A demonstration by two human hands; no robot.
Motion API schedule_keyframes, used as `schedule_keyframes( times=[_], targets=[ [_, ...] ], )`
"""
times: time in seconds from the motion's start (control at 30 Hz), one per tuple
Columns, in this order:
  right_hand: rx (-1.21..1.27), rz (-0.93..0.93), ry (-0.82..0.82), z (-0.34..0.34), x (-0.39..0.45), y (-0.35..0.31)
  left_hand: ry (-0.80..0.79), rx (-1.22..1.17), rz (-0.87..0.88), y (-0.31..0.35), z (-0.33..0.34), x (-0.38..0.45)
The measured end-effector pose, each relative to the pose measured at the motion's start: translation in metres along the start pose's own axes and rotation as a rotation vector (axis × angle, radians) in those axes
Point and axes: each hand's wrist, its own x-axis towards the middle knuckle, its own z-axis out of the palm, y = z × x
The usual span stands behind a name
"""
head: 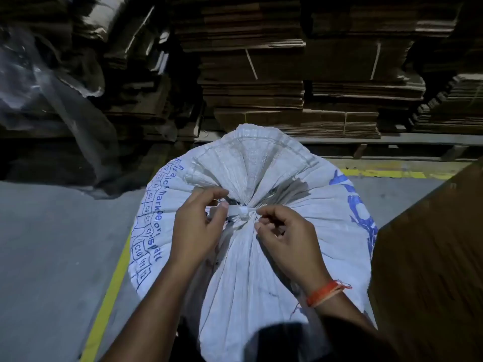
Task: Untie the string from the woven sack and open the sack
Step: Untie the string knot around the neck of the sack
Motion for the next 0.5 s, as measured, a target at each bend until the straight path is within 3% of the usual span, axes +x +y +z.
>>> schedule_keyframes(
  times=[0.27, 0.5],
  targets=[
    [-0.188, -0.003, -0.034, 0.011, 0.003, 0.016, -0.125, -0.069, -0.18, -0.004, 0.002, -0.004],
    [-0.159, -0.025, 0.027, 0.026, 0.0, 0.02, -0.205, -0.498, -0.392, -0.016, 0.017, -0.005]
  ],
)
